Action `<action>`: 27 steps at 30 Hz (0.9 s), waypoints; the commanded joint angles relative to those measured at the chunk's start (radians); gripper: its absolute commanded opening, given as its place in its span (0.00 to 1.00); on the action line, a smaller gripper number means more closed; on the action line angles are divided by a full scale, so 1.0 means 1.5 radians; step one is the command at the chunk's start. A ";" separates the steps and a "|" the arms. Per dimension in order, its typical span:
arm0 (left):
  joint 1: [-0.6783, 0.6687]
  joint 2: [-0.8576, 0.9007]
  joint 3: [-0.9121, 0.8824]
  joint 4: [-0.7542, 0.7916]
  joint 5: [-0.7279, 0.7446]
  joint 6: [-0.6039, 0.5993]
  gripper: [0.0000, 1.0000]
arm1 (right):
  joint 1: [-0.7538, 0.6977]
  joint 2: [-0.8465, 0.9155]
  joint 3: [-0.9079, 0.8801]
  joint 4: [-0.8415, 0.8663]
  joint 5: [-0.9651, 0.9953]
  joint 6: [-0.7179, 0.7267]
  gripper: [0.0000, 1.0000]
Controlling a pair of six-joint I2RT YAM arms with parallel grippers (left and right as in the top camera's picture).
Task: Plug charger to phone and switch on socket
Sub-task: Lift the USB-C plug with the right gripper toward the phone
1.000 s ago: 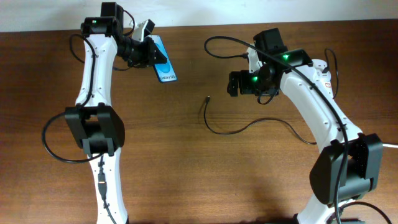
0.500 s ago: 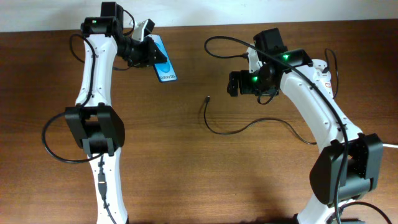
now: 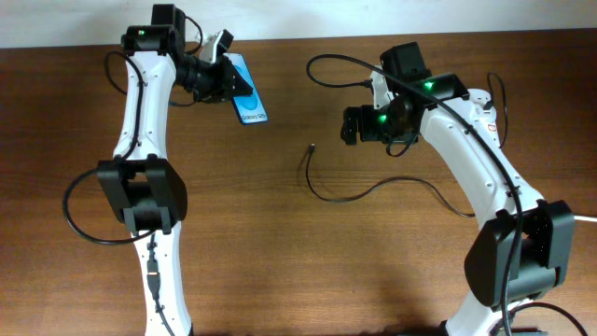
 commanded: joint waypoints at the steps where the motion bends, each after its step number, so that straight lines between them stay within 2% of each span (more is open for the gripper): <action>1: 0.001 -0.004 0.010 -0.013 0.037 0.012 0.00 | 0.001 0.001 -0.002 0.000 0.006 -0.007 0.98; 3: 0.010 -0.004 0.010 -0.011 0.038 -0.027 0.00 | 0.002 0.001 -0.002 0.019 -0.045 0.028 0.98; 5: 0.027 -0.004 0.010 -0.003 0.037 -0.035 0.00 | 0.006 0.005 -0.002 0.096 -0.101 0.028 1.00; 6: 0.033 -0.004 0.010 0.001 0.038 -0.035 0.00 | 0.014 0.014 -0.002 0.114 -0.102 0.030 0.81; 7: 0.051 -0.004 0.010 0.007 0.041 -0.035 0.00 | 0.032 0.049 -0.003 0.124 -0.101 0.100 0.70; 9: 0.072 -0.004 0.010 0.007 0.068 -0.035 0.00 | 0.051 0.107 -0.003 0.129 -0.105 0.173 0.63; 10: 0.085 -0.004 0.010 0.009 0.099 -0.035 0.00 | 0.054 0.161 -0.003 0.148 -0.176 0.204 0.49; 11: 0.095 -0.004 0.010 0.009 0.108 -0.035 0.00 | 0.054 0.182 -0.003 0.158 -0.217 0.204 0.43; 13: 0.104 -0.004 0.010 0.008 0.108 -0.035 0.00 | 0.054 0.225 -0.003 0.168 -0.248 0.241 0.42; 18: 0.104 -0.004 0.010 0.008 0.107 -0.034 0.00 | 0.062 0.244 -0.007 0.186 -0.246 0.256 0.38; 22: 0.104 -0.004 0.010 0.009 0.102 -0.032 0.00 | 0.090 0.271 -0.011 0.199 -0.205 0.308 0.32; 27: 0.104 -0.004 0.010 0.009 0.100 -0.032 0.00 | 0.089 0.282 -0.011 0.225 -0.208 0.306 0.24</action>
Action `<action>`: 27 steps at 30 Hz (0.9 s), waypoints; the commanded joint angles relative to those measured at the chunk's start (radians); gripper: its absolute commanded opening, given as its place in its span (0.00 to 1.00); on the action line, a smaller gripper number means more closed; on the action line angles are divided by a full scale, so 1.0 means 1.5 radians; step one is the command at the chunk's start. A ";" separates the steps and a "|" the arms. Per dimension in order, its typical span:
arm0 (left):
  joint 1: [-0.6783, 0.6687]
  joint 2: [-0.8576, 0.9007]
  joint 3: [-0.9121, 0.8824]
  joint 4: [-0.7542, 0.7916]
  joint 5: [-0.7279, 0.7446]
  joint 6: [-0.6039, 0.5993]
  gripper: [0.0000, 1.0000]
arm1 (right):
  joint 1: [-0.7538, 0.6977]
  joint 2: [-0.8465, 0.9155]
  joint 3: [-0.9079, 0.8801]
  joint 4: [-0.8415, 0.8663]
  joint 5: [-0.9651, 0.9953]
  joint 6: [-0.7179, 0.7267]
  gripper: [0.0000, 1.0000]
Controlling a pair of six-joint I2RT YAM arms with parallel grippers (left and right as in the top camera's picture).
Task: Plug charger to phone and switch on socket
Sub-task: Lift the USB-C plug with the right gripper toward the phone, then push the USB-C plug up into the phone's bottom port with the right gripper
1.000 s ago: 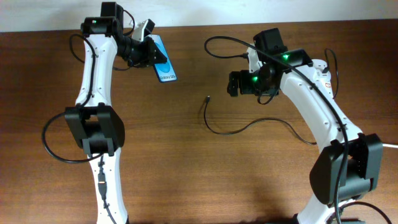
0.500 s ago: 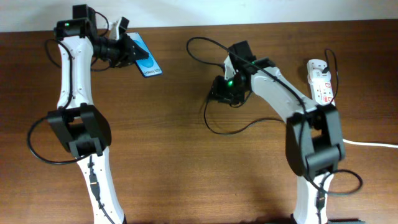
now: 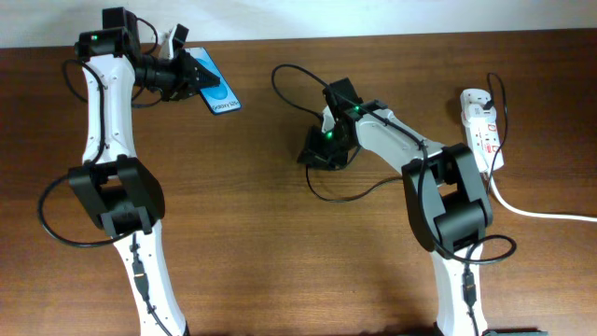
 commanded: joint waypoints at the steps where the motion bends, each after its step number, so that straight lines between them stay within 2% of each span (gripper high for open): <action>1: 0.004 -0.004 0.010 0.002 0.022 -0.001 0.00 | -0.004 0.020 -0.008 0.007 0.025 -0.002 0.24; 9: 0.004 -0.004 0.010 0.002 0.017 -0.001 0.00 | -0.007 0.020 -0.008 0.016 0.087 -0.002 0.23; 10: 0.004 -0.004 0.010 0.002 0.017 -0.001 0.00 | -0.007 0.020 -0.008 0.014 0.085 -0.006 0.04; 11: 0.004 -0.004 0.010 0.002 0.018 -0.001 0.00 | -0.007 0.018 -0.006 0.013 0.072 -0.029 0.04; 13: 0.004 -0.004 0.010 0.002 0.034 -0.001 0.00 | -0.013 -0.024 0.002 -0.011 0.008 -0.141 0.04; 15: 0.004 -0.004 0.010 0.006 0.143 -0.001 0.00 | -0.036 -0.159 0.002 -0.052 -0.106 -0.292 0.04; 16: 0.004 -0.004 0.010 0.007 0.196 0.005 0.00 | -0.047 -0.205 0.002 -0.090 -0.154 -0.339 0.04; 17: 0.003 -0.004 0.010 0.007 0.298 0.052 0.00 | -0.070 -0.274 0.002 -0.165 -0.232 -0.412 0.04; 18: 0.002 -0.004 0.010 0.007 0.358 0.070 0.00 | -0.085 -0.319 0.002 -0.220 -0.280 -0.466 0.04; 20: -0.012 -0.004 0.010 0.007 0.411 0.070 0.00 | -0.097 -0.388 0.002 -0.315 -0.310 -0.526 0.04; 22: -0.044 -0.004 0.010 0.007 0.414 0.092 0.00 | -0.079 -0.390 -0.007 -0.337 -0.337 -0.525 0.04; 23: -0.061 -0.004 0.010 0.009 0.415 0.107 0.00 | -0.055 -0.388 -0.023 -0.300 -0.340 -0.500 0.04; 24: -0.076 -0.004 0.010 0.022 0.442 0.107 0.00 | -0.023 -0.388 -0.054 -0.203 -0.333 -0.422 0.04; 27: -0.105 -0.004 0.010 0.025 0.443 0.104 0.00 | 0.038 -0.384 -0.110 0.006 -0.244 -0.200 0.04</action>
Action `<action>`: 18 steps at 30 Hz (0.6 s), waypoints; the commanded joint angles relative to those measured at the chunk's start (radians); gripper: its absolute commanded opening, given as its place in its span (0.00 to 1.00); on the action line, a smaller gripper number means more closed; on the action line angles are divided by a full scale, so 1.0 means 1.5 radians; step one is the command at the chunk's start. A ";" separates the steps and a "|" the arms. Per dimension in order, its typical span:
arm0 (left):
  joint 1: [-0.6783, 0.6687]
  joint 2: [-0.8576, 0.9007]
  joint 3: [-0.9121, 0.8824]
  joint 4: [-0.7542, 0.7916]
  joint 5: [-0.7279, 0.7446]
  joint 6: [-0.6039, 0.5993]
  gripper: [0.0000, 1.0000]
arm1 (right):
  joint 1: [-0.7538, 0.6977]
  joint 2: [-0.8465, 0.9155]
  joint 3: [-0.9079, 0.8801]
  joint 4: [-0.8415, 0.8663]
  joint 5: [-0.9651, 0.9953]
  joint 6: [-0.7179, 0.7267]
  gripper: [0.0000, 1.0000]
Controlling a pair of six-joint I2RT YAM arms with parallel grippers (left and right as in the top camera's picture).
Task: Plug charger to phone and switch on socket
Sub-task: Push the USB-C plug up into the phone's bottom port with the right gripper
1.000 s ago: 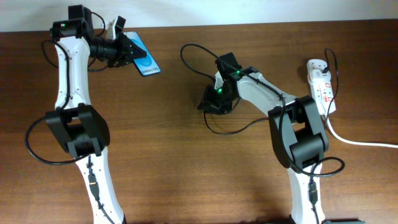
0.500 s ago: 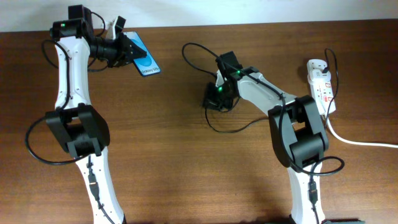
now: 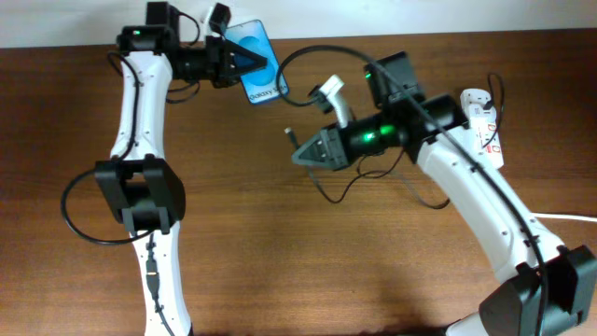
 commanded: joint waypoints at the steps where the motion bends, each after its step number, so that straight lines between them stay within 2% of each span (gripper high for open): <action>1: -0.010 -0.004 0.010 0.001 0.044 0.017 0.00 | 0.043 0.006 -0.036 0.105 0.089 0.202 0.04; 3: -0.011 -0.004 0.010 0.001 0.044 0.017 0.00 | 0.045 0.008 -0.037 0.131 0.114 0.243 0.04; 4: -0.011 -0.004 0.010 0.001 0.044 0.017 0.00 | 0.045 0.008 -0.046 0.149 0.151 0.308 0.04; 6: -0.011 -0.004 0.010 0.001 0.044 0.017 0.00 | 0.046 0.008 -0.085 0.240 0.140 0.347 0.04; 16: -0.011 -0.004 0.010 -0.016 0.044 -0.001 0.00 | 0.039 0.017 -0.091 0.299 0.139 0.346 0.04; 18: -0.011 -0.004 0.010 -0.024 0.044 -0.001 0.00 | 0.018 0.017 -0.091 0.303 0.103 0.346 0.04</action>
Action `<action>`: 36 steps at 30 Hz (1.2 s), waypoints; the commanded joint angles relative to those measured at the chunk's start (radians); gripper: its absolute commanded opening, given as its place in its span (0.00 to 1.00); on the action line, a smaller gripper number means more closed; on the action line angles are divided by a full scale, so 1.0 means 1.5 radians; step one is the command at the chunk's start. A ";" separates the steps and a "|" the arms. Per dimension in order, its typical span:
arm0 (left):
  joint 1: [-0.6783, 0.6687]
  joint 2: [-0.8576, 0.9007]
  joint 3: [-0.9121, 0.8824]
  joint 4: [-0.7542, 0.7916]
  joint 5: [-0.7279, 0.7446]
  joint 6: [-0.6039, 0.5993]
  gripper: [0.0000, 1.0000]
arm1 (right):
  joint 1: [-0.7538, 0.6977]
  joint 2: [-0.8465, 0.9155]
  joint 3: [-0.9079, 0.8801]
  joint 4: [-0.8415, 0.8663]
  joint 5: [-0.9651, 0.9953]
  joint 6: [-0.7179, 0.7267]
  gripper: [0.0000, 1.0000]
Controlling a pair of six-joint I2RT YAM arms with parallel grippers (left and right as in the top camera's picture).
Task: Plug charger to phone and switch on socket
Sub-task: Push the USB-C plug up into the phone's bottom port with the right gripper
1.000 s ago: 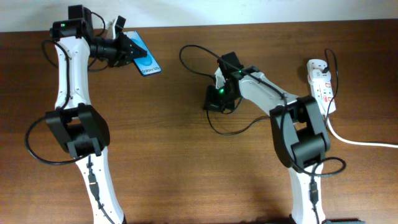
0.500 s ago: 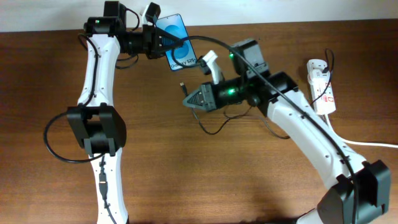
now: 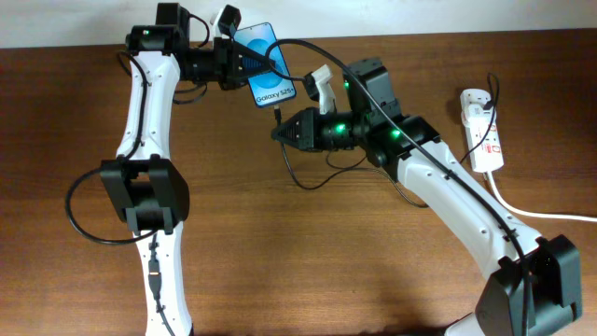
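Observation:
My left gripper (image 3: pixel 241 63) is shut on the blue phone (image 3: pixel 266 77), holding it up off the table at the far middle with its screen facing the camera. Just below the phone's lower end my right gripper (image 3: pixel 283 133) is shut on the black charger cable (image 3: pixel 312 177), with the plug tip (image 3: pixel 279 116) pointing up near the phone's bottom edge. Whether the plug is in the port cannot be told. The cable loops down onto the table under the right arm. The white socket strip (image 3: pixel 482 127) lies at the far right.
A white mains lead (image 3: pixel 541 214) runs from the socket strip off the right edge. A thin black cable (image 3: pixel 496 89) curls beside the strip's top. The brown table (image 3: pixel 298 271) stretches toward me below both arms.
The left gripper has carried the phone a little right and lower. My right gripper has moved up and left with the cable, so the plug tip now sits just under the phone's bottom edge.
First the left gripper held the phone at the far left while the right gripper hovered above the cable lying on the table. Then the right gripper was down at the cable end. After that it held the cable lifted, and now the plug meets the phone's lower end.

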 commanded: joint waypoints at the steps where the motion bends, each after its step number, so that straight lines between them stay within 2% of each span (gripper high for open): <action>1: 0.002 -0.004 0.010 -0.006 0.037 -0.002 0.00 | -0.031 0.012 -0.005 0.008 -0.049 -0.001 0.04; 6: 0.002 -0.004 0.010 -0.007 0.037 -0.035 0.00 | -0.042 0.012 -0.017 0.007 -0.094 -0.009 0.04; 30: -0.019 -0.004 0.010 -0.017 0.037 -0.034 0.00 | -0.027 0.012 -0.028 0.032 -0.083 -0.015 0.04; 36: -0.019 -0.004 0.010 -0.016 0.037 -0.033 0.00 | -0.057 0.012 -0.028 0.031 -0.087 -0.019 0.04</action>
